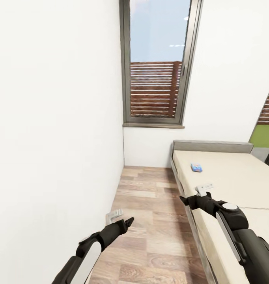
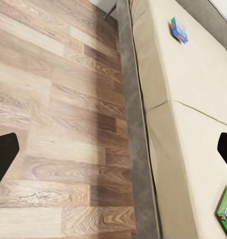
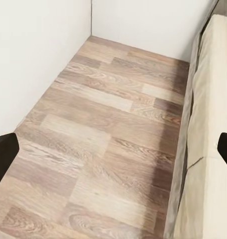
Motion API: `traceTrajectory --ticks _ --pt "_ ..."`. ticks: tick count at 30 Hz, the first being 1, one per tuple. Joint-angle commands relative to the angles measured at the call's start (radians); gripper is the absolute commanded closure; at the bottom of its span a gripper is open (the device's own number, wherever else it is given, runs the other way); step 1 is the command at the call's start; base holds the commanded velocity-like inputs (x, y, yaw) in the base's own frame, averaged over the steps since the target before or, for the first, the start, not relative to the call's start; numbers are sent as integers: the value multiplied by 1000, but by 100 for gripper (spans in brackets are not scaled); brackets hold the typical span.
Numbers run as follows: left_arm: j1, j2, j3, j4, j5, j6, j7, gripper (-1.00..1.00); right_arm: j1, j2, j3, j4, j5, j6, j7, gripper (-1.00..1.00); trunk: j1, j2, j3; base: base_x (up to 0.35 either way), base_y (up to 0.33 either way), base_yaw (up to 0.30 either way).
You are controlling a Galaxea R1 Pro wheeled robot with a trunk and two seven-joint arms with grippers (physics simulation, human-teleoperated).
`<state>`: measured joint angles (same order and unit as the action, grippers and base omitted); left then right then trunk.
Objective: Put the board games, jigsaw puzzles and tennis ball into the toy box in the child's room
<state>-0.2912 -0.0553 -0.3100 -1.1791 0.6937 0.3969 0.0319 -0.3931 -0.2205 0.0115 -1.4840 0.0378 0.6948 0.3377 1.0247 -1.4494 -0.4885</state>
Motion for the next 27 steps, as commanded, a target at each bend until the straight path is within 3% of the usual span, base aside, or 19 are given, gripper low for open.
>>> traceTrajectory --ticks 1,15,21,27 --pt "0 -1 -1 -1 6 4 3 -100 -1 0 1 -1 3 5 4 -100 0 -1 -1 97 90 -276" --pt "0 -3 -1 -1 6 5 3 -100 -2 0 0 -1 1 14 4 -100 0 -1 -1 21 20 -276" --pt "0 -3 -1 -2 7 5 2 -100 1 -1 1 1 6 15 5 -100 0 -1 -1 22 1 -87" --pt "-2 -3 -1 -2 7 5 2 -100 12 0 3 1 9 8 6 -100 0 -1 -1 234 0 -17"
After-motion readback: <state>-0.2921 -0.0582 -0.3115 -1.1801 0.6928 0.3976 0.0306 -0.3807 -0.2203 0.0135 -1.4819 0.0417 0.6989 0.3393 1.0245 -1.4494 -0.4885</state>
